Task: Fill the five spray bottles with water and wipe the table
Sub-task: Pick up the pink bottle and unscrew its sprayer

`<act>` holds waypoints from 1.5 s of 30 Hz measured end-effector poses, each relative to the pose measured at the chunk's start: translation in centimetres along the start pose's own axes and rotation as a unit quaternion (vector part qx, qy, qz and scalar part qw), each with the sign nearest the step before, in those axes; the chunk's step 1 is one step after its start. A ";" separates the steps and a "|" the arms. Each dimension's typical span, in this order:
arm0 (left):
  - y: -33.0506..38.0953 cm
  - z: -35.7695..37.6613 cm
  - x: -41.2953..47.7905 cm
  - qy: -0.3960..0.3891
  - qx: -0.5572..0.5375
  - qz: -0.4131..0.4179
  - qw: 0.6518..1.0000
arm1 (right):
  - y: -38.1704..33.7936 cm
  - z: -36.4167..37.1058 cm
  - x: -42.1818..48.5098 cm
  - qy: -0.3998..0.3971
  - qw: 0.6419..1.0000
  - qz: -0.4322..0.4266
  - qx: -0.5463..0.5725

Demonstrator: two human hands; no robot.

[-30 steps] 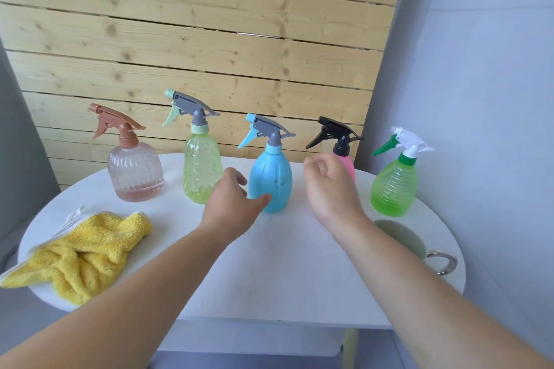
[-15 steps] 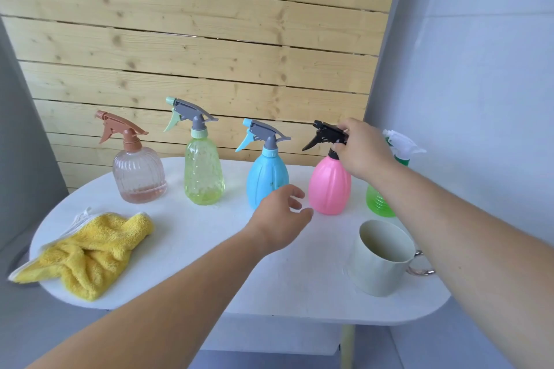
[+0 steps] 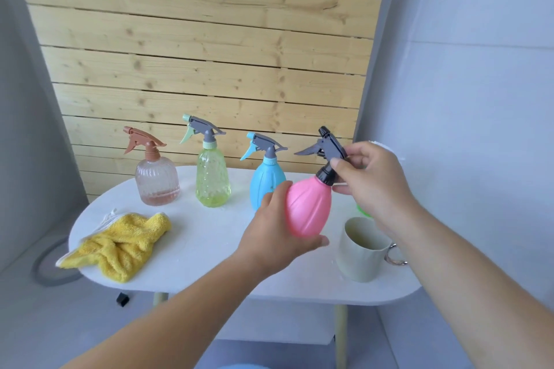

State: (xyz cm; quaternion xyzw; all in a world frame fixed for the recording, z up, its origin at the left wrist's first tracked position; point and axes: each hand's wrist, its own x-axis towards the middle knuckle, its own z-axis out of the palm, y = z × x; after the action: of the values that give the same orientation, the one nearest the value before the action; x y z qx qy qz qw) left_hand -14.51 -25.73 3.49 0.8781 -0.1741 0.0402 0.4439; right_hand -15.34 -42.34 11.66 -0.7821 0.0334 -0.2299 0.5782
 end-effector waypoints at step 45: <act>-4.0 -5.3 -13.4 -0.284 -0.306 -0.208 0.885 | 3.4 2.5 -12.5 -0.211 0.949 0.191 0.136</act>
State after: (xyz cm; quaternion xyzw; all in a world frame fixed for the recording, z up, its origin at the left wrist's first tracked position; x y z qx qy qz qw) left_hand -25.22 -15.74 0.56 0.6888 -0.1099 -0.3590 0.6201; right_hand -24.77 -37.29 3.95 -0.7056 0.0277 0.0530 0.7061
